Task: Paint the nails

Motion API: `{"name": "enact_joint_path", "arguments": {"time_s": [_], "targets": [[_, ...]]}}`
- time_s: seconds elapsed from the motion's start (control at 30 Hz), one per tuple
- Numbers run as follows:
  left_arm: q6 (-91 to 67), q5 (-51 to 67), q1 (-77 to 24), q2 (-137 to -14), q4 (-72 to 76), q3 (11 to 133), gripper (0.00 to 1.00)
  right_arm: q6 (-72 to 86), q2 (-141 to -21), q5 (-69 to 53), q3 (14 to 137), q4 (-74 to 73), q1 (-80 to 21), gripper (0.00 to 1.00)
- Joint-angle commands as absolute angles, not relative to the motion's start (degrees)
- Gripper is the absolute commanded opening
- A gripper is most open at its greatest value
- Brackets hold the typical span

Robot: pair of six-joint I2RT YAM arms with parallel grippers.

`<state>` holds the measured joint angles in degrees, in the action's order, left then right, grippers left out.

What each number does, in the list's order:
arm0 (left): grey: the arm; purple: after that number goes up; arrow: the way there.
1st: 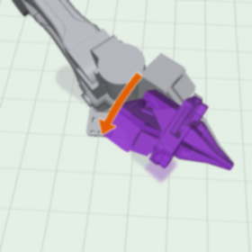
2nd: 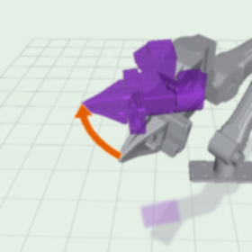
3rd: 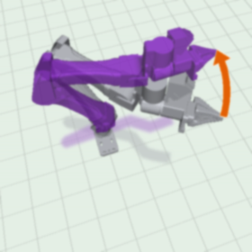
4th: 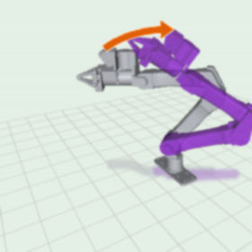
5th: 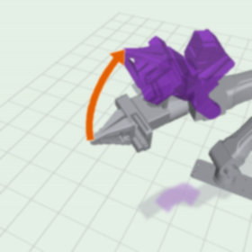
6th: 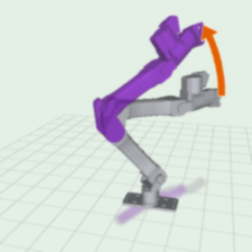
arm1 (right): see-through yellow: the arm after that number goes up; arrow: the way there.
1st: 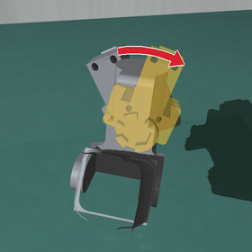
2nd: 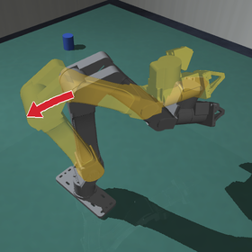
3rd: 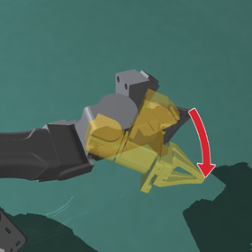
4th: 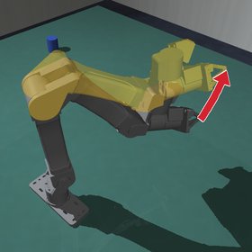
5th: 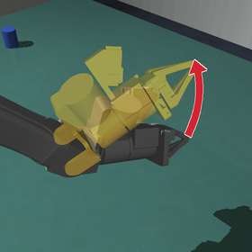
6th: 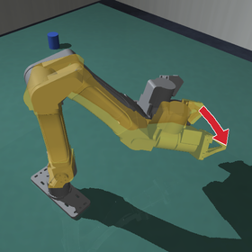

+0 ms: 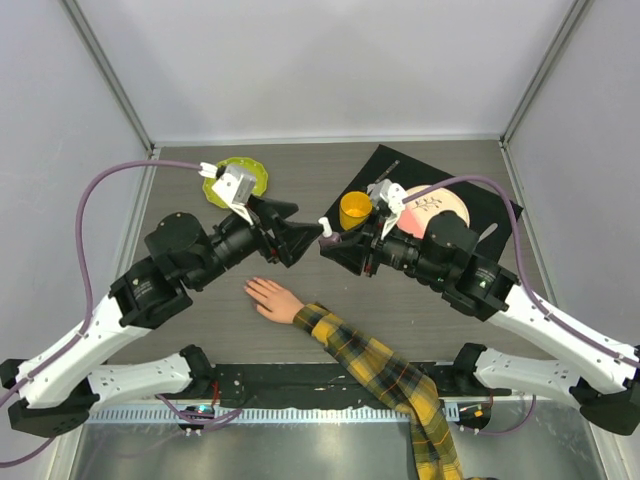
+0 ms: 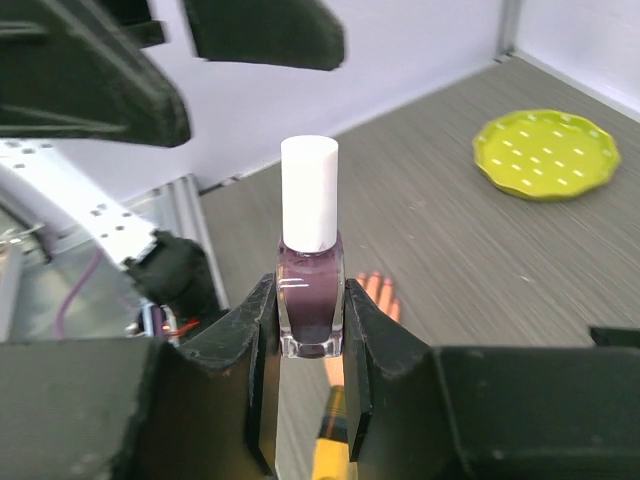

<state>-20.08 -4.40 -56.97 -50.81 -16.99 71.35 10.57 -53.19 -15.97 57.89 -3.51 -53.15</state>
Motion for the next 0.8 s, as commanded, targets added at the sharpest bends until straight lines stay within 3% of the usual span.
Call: {"name": "enact_joint_path", "arguments": {"time_s": [0.0, 0.3, 0.47, 0.5, 0.77], "targets": [[-20.4, -7.4, -56.9, -53.5, -14.6, 73.0, 0.73, 8.0, -54.2, -7.7, 61.0, -3.2, -53.4, 0.01], [-19.7, -6.8, -57.0, -57.9, -13.4, 73.3, 0.66, 6.7, -54.0, -6.1, 59.2, -1.6, -53.4, 0.01], [-20.0, -6.9, -56.9, -57.9, -13.4, 72.9, 0.49, 6.4, -52.8, -5.4, 58.5, -1.1, -53.4, 0.01], [-20.2, -6.5, -57.0, -58.0, -13.1, 72.7, 0.42, 6.4, -52.6, -5.6, 58.4, -0.6, -53.4, 0.01], [-21.3, -0.3, -56.9, -59.4, -11.5, 72.9, 0.28, 8.0, -50.4, -9.8, 57.7, 2.2, -53.4, 0.01]]}}
